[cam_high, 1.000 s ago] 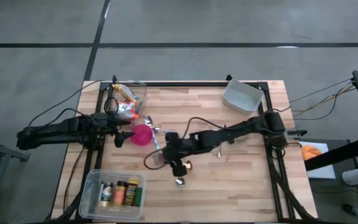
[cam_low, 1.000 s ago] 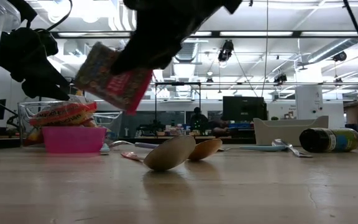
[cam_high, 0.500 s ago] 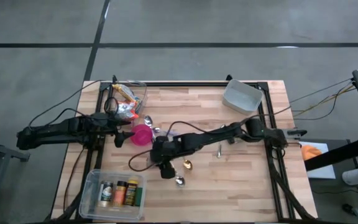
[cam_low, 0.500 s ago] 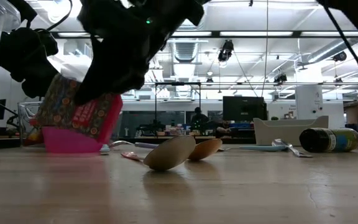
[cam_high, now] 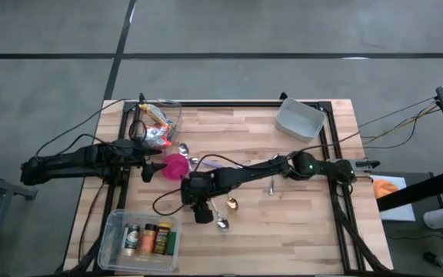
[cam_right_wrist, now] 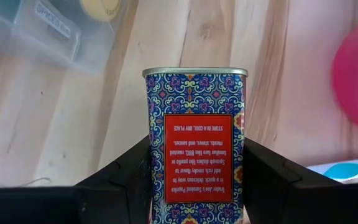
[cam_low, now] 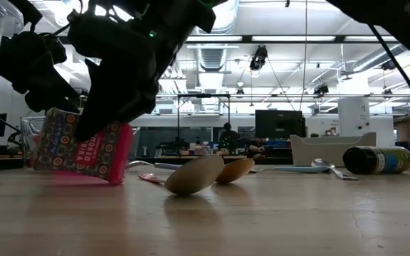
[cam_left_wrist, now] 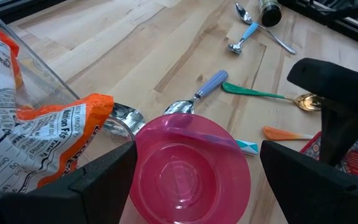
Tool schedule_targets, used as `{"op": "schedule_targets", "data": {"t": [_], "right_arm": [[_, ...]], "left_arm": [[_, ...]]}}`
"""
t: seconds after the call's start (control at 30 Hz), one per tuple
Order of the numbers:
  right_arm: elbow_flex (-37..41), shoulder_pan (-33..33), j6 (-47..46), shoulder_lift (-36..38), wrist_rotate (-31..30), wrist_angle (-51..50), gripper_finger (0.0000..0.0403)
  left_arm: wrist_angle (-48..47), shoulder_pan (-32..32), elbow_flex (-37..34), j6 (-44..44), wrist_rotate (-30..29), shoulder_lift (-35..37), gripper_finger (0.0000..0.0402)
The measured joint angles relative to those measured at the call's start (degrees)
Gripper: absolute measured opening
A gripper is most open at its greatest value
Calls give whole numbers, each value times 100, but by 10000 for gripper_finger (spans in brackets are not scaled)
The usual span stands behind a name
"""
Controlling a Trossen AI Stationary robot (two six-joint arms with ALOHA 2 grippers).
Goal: Pick & Place Food Item
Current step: Put the red seasoning can into the white bin
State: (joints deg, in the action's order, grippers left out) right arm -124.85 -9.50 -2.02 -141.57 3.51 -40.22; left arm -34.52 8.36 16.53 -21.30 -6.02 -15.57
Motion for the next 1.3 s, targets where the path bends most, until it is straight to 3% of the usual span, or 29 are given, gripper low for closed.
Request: {"op": "schedule_targets", "data": {"t": [0.2,0.67,1.0,1.3], "right_arm": [[44,9,-601,2,132,-1,206],[47,2,-569,30,152,73,342],[49,2,-956,421,474,-26,351],[58,32,-583,1024,96,-162,351]], "left_arm": [[0,0,0,0,2,0,346],[0,0,-1,0,0,0,346],[0,0,0,0,2,0,346],[0,0,0,0,2,0,346]]}}
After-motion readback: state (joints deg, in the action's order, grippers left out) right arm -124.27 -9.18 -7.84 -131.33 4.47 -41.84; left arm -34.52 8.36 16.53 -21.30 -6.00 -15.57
